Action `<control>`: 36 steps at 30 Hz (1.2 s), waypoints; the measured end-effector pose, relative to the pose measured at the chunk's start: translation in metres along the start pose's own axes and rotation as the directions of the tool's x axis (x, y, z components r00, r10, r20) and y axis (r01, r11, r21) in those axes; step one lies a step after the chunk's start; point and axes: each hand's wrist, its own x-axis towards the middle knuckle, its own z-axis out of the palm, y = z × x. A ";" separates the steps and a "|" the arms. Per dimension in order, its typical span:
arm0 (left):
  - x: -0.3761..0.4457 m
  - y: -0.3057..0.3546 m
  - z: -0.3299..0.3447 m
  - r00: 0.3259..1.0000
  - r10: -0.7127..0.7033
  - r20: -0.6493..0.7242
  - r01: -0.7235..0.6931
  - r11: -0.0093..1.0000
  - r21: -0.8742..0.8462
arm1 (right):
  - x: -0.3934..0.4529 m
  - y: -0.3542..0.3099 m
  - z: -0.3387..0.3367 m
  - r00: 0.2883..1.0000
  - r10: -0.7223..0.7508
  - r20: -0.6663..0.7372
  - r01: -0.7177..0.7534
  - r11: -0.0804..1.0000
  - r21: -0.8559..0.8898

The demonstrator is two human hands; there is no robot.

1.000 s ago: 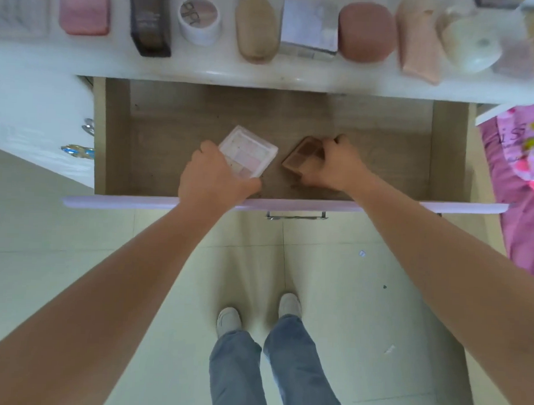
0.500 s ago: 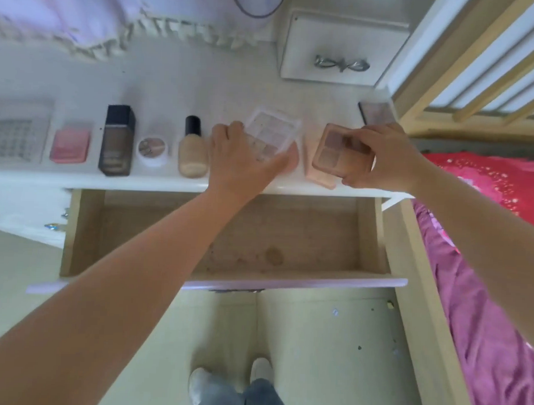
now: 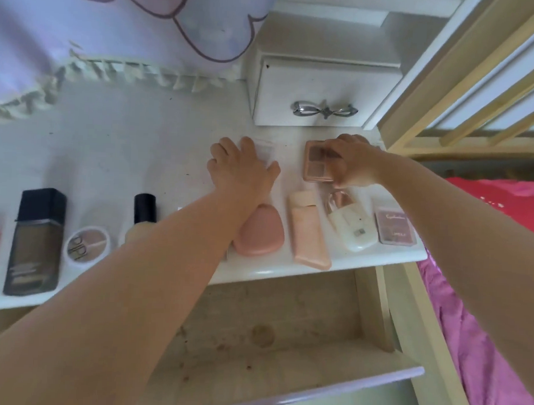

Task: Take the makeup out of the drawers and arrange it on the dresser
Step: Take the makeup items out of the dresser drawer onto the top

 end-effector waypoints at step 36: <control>-0.257 -0.233 0.105 0.683 0.489 -0.542 -0.366 0.872 0.325 | -0.083 -0.178 0.230 1.000 -0.016 -0.013 0.016 1.000 0.009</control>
